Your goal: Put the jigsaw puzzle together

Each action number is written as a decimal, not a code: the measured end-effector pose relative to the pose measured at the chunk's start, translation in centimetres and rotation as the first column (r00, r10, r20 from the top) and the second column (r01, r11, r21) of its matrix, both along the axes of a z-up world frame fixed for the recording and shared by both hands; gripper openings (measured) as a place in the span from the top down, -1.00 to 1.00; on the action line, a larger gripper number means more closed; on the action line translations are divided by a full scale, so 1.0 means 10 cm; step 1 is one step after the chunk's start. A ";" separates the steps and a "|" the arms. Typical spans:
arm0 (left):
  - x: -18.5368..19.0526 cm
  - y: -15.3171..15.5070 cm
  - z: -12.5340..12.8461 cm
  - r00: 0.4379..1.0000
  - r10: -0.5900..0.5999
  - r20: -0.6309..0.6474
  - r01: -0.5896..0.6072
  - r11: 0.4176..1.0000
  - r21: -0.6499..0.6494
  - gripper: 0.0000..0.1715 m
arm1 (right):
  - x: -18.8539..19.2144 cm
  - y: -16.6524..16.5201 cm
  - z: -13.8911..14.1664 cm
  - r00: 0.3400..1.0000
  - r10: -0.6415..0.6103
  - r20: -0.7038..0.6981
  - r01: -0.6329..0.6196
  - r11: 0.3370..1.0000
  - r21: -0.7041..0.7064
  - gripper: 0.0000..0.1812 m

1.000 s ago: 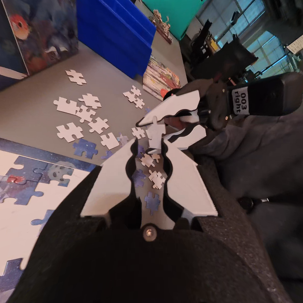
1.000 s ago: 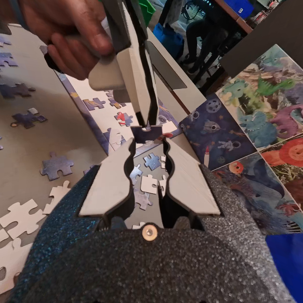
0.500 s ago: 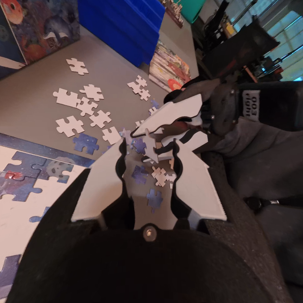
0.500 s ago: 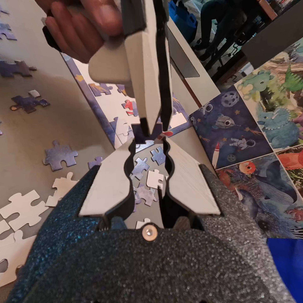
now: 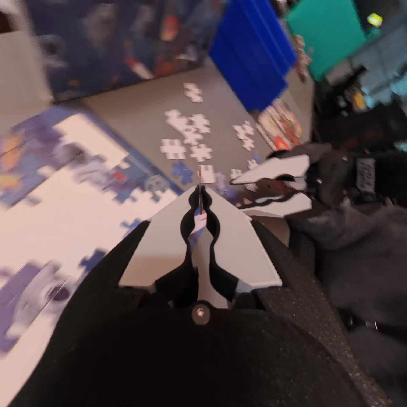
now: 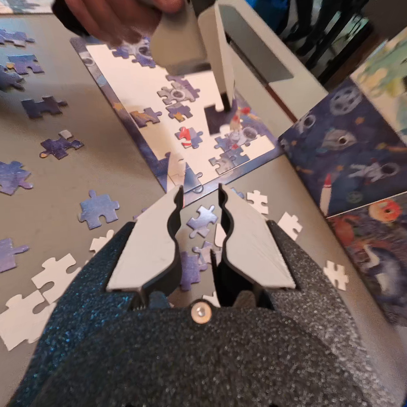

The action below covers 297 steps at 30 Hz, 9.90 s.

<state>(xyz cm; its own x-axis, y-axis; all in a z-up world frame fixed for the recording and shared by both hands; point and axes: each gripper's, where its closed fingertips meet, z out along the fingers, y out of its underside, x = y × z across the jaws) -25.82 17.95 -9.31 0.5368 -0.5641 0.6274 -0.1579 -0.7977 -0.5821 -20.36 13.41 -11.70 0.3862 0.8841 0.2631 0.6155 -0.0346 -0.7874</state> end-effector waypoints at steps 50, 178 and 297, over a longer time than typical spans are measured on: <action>-0.28 -0.27 -0.32 0.935 0.343 0.088 -0.340 0.939 -0.046 0.99 | 0.00 0.06 -0.22 1.000 -0.020 0.009 0.021 0.996 -0.085 0.72; -0.48 -0.43 -0.67 0.945 0.273 -0.183 -0.274 0.962 0.020 0.74 | -0.84 0.10 -0.56 0.937 0.348 0.022 -0.283 0.794 -0.538 1.00; -0.99 0.16 -0.38 0.844 0.529 -0.091 -0.491 0.829 0.268 0.87 | -0.73 0.50 -0.06 0.789 0.426 0.442 -0.321 0.900 -0.294 0.57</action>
